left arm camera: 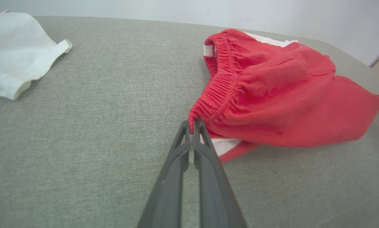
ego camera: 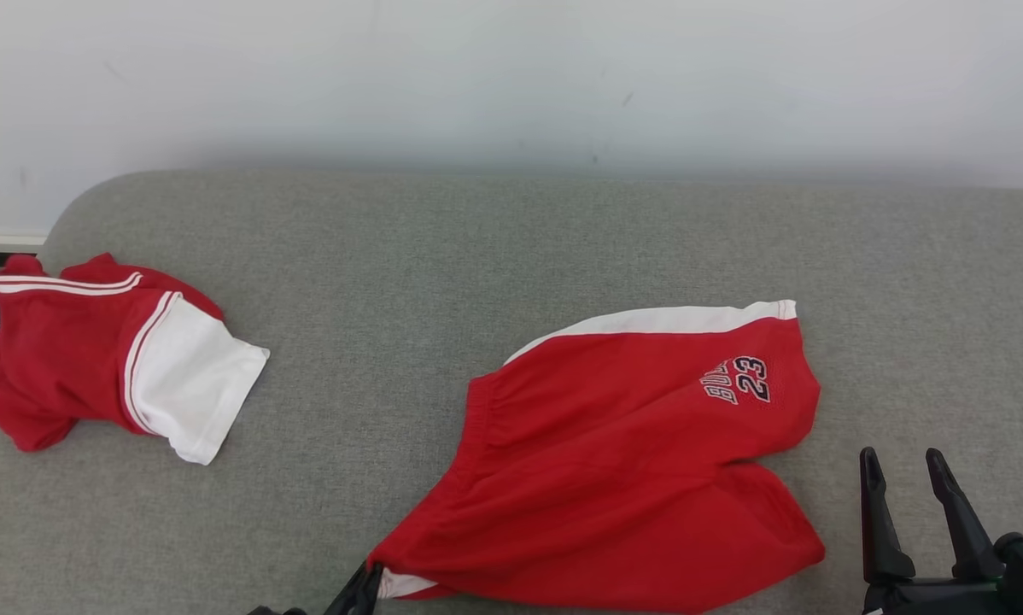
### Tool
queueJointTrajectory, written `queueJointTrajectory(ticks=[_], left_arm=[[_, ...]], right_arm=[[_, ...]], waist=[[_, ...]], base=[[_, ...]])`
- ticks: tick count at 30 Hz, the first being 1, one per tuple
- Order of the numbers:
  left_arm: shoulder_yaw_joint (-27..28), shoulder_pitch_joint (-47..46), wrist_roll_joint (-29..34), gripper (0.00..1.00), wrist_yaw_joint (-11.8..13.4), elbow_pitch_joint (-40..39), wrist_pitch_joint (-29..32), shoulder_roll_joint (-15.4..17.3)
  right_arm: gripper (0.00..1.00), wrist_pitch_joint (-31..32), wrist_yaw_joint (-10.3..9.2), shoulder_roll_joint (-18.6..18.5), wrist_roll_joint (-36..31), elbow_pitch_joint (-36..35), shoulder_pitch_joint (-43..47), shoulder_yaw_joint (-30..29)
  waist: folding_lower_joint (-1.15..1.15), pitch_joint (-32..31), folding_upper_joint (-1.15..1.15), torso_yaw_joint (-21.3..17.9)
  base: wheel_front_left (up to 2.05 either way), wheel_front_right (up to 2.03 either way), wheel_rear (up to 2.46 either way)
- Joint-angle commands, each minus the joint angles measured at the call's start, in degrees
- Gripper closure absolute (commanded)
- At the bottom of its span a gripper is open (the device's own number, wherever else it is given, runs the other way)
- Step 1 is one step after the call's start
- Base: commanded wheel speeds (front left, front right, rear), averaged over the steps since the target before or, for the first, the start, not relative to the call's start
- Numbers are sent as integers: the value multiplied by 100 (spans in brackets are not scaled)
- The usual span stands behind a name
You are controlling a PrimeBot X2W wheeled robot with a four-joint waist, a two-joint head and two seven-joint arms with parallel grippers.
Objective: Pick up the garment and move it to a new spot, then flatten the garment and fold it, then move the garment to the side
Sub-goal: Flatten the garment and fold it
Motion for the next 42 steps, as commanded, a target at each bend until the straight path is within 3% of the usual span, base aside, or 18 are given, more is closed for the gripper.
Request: queueJointTrajectory(ticks=[1,2,4,5,13,25,32,42], left_arm=[[16,91,27,100,3,42,-16,7],[53,88,51,100,-7,74,-17,-17],[177,60,113,16,-42,26,-17,-93],[249,44,160,0,-69,-57,-18,-132],[1246,343,755,0,-206,-1060,-18,-522],[2727,752,1381,0,-289,-1374,-18,-930],[3053,937,1626,0,-368,-1306,-18,-1108],[3021,800,1807,0,-484,-1193,-18,-1280]], right_arm=[[0,-2,-15,-9,-26,10,6,-18],[0,-2,-14,-3,-38,15,18,-20],[0,-2,-15,-5,-41,24,34,-29],[0,-3,-15,-12,-37,33,45,-48],[0,-3,-15,14,-27,57,94,-61],[0,-3,-15,61,27,70,235,55],[0,-2,-15,12,103,229,391,224],[0,285,-15,-331,291,1004,126,745]], waist=[[0,-3,0,-27],[0,-8,0,-38],[0,-26,0,-48],[0,-44,0,-46],[0,-221,0,9],[0,-407,0,-124],[0,-442,0,-152],[0,-414,0,-21]], base=[[0,0,0],[0,0,0],[0,0,0],[0,0,0],[0,0,0],[0,0,0],[0,0,0],[0,0,0]])
